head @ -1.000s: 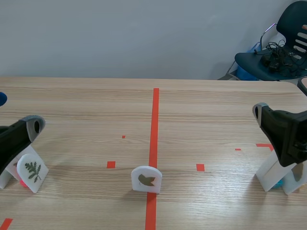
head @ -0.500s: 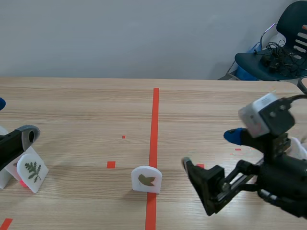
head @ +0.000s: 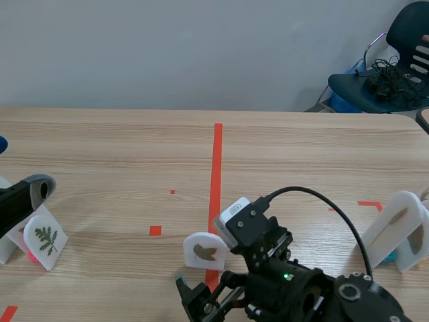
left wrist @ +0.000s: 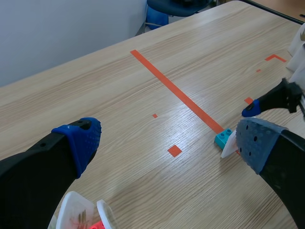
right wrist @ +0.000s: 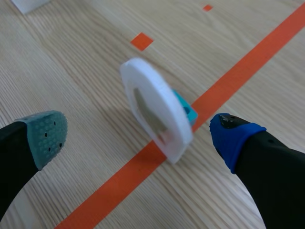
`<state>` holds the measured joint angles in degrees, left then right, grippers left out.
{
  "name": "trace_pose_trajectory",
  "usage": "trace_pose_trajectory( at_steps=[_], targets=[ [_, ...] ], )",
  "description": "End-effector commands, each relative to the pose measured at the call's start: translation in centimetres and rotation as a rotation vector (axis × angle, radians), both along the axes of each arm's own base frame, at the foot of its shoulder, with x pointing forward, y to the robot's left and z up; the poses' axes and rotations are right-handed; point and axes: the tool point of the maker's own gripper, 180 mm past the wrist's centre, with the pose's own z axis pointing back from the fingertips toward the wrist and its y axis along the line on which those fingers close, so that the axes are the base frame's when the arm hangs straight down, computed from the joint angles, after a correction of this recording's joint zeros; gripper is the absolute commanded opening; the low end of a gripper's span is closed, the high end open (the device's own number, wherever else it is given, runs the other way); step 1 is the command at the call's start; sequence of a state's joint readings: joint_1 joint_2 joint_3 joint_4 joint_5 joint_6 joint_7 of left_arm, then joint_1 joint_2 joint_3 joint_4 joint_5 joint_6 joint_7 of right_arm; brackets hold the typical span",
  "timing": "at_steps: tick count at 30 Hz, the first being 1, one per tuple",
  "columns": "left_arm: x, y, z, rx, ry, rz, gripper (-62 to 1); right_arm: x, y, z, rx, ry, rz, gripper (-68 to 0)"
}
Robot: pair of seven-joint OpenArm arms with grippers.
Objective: Do the leaf sorting experiment
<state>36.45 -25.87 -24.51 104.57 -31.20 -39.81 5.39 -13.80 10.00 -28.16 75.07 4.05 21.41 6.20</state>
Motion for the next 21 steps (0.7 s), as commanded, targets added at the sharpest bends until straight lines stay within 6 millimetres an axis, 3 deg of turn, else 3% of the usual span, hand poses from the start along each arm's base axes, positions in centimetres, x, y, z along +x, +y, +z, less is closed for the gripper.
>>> trace_pose_trajectory(
  at_steps=[1, 4, 10, 12, 16, 21],
  targets=[
    [0.2, -0.3, 0.8, -0.033, -0.028, -0.001, -1.1, 1.0, 0.9, 1.2, 0.033, -0.050, 0.006, -11.3],
    [0.2, -0.3, 0.8, -0.033, -0.028, -0.001, -1.1, 0.8, 1.5, 0.7, 0.002, -0.067, 0.023, -23.7],
    [0.2, -0.3, 0.8, -0.034, -0.029, -0.001, -1.1, 0.8, 1.2, 0.3, -0.042, -0.087, 0.036, -54.8],
    [0.2, -0.3, 0.9, -0.035, -0.030, -0.001, -1.1, 0.9, 1.1, 0.5, -0.041, -0.097, 0.038, -62.0],
    [0.2, -0.3, 0.9, -0.034, -0.030, -0.001, -1.1, 1.2, 1.0, 1.8, -0.029, -0.129, 0.031, -64.7],
    [0.2, -0.3, 0.9, -0.034, -0.030, -0.001, -1.1, 1.1, -0.5, 5.3, -0.007, -0.188, -0.027, -64.7]
  ],
)
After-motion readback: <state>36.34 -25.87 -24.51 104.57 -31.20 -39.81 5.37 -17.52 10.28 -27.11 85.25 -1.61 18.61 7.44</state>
